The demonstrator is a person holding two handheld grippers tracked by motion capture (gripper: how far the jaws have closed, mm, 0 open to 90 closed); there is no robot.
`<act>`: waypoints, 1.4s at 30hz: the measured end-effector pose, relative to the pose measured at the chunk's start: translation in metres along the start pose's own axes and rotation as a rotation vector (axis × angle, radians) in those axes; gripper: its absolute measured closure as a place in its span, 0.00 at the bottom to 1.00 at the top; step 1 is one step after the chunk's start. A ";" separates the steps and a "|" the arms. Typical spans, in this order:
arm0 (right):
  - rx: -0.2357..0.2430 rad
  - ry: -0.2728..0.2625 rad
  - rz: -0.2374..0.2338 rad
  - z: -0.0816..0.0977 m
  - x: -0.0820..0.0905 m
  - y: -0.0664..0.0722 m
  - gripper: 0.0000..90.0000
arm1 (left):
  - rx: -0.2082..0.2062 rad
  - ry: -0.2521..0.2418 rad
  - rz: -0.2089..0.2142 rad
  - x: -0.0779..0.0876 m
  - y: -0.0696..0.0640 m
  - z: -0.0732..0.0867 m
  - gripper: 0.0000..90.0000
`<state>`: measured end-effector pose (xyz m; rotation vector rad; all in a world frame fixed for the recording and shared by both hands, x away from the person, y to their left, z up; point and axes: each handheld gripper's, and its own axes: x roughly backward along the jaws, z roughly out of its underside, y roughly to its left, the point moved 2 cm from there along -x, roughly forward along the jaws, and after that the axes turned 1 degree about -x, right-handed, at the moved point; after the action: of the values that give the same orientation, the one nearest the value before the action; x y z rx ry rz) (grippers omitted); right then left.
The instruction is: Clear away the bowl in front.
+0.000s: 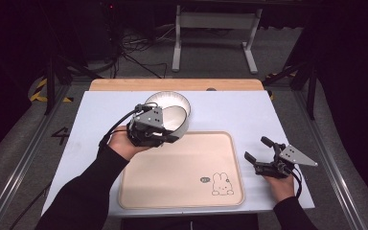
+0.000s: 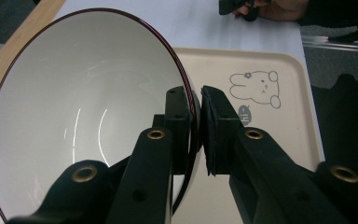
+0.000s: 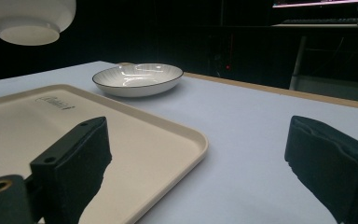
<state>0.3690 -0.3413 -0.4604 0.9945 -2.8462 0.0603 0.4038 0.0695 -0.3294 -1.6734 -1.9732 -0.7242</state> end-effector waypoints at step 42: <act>0.000 -0.001 -0.004 0.000 0.000 0.000 0.08 | -0.027 0.138 0.190 -0.046 -0.024 0.027 0.91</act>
<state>0.3690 -0.3415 -0.4604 1.0002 -2.8454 0.0591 0.3871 0.0496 -0.3820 -1.7482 -1.6916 -0.7762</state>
